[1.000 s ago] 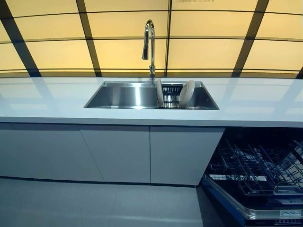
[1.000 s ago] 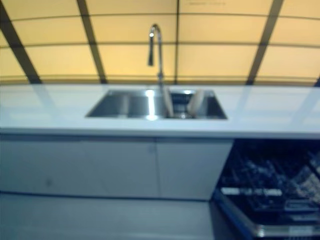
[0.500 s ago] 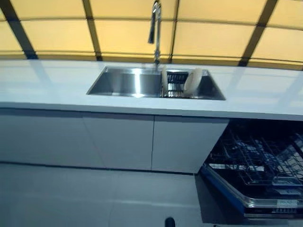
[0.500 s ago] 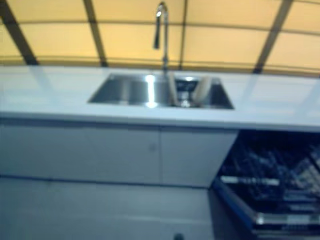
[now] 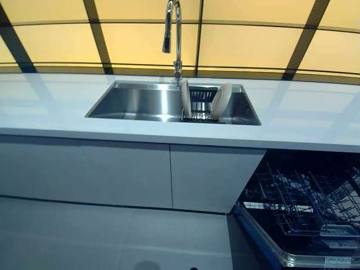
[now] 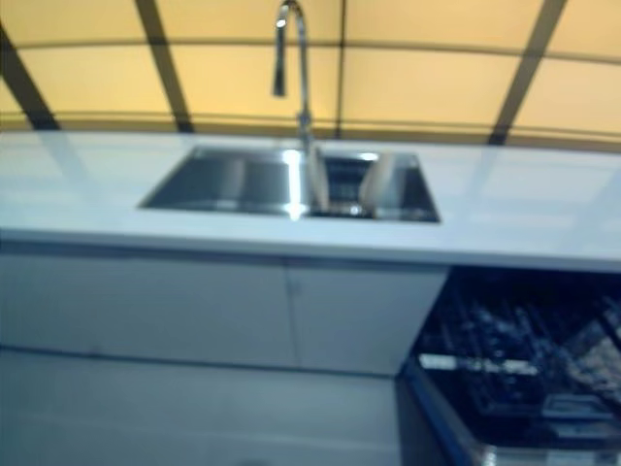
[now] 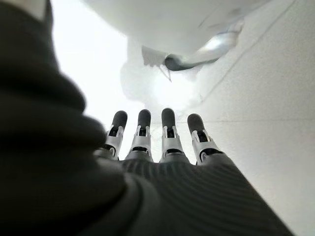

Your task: Take plates into dishwasher

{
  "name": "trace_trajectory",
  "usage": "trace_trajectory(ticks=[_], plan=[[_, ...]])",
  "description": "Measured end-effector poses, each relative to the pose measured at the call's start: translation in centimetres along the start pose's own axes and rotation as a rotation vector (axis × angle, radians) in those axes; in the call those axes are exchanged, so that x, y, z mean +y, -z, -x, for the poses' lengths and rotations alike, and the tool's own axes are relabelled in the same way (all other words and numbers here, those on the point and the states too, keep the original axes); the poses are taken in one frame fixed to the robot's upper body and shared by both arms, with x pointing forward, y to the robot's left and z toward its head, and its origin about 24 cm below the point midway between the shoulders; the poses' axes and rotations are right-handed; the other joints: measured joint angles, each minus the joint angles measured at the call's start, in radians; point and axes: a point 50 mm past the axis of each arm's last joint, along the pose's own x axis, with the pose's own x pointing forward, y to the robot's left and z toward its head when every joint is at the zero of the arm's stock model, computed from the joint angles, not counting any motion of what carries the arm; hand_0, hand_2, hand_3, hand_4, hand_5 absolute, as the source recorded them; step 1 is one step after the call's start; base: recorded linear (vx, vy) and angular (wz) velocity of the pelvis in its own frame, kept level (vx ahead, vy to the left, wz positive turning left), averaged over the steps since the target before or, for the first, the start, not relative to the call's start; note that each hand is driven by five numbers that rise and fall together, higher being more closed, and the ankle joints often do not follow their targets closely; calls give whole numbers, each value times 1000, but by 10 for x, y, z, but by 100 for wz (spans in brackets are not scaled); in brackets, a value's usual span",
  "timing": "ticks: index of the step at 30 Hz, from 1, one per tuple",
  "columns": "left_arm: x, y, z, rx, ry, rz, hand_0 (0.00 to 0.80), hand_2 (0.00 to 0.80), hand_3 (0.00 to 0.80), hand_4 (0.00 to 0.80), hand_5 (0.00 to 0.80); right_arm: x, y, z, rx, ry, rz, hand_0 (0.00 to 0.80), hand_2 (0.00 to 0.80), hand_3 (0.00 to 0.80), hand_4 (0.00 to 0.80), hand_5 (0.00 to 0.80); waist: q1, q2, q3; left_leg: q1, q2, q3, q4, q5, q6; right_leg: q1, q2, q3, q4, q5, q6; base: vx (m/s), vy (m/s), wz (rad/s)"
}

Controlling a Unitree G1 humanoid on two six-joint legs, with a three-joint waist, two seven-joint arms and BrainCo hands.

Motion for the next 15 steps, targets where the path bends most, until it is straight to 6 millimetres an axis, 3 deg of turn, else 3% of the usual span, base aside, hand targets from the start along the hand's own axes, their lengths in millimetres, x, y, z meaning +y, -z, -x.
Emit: trace_trajectory(ticks=[1,3,5,6,7,8,10,11,13,15], plan=[[0,1,0,4,-4,28,0,0,0,0,0,1,-2,0,-4,-5,0,0,0,0,0,0,8,-6,-5,-13,-3,10,47,0,-4,15,-1,7,-22,-1,-2,275,-260,-28],[2,4,0,19,-23,116,0,0,0,0,0,2,-10,-1,-25,-15,2,0,0,0,0,0,30,-26,-21,-139,-11,20,304,3,-19,45,-1,25,-80,-1,-1,120,-174,-45],[4,-1,0,5,-36,183,0,0,0,0,0,-1,-22,-2,-50,-19,18,0,0,0,0,0,53,-27,-15,-330,-13,-19,655,45,-6,55,1,43,-76,29,-32,115,-3,-37],[5,-2,0,3,-42,187,0,0,0,0,0,-1,-25,-2,-56,-20,42,0,0,0,0,0,57,-20,-15,-378,-45,-53,684,42,-8,75,1,58,-80,26,-37,208,102,-37],[5,-1,0,2,-42,195,0,0,0,0,0,0,-28,-2,-56,-22,58,0,0,0,0,0,58,-32,-4,-376,-79,-60,599,43,-7,93,-11,71,-91,25,-37,226,114,-38],[4,-1,0,3,-41,197,0,0,0,0,0,-1,-28,-2,-54,-21,63,0,0,0,0,0,60,-31,-4,-374,-89,-55,534,45,-3,100,-14,76,-92,23,-33,272,160,-53],[3,4,0,8,-44,210,0,0,0,0,0,0,-30,-2,-53,-29,69,0,0,0,0,0,53,-26,1,-326,-89,-16,141,81,29,150,-25,49,-131,23,-30,316,179,-36],[4,3,0,2,-52,210,0,0,0,0,0,0,-29,-2,-47,-35,73,0,0,0,0,0,49,-23,6,-319,-86,-21,-1,115,22,176,-26,27,-158,21,-29,283,153,-1],[4,-5,0,-20,-61,215,0,0,0,0,0,-2,-25,-3,-29,-32,77,0,0,0,0,0,53,-16,19,-312,-82,-59,-118,146,16,194,-24,26,-174,12,-16,314,166,-9],[4,-5,0,-16,-77,226,0,0,0,0,0,-2,-21,-3,-10,-32,82,0,0,0,0,0,53,-17,19,-305,-79,-49,-102,158,30,222,-37,25,-190,1,3,328,152,-19]])
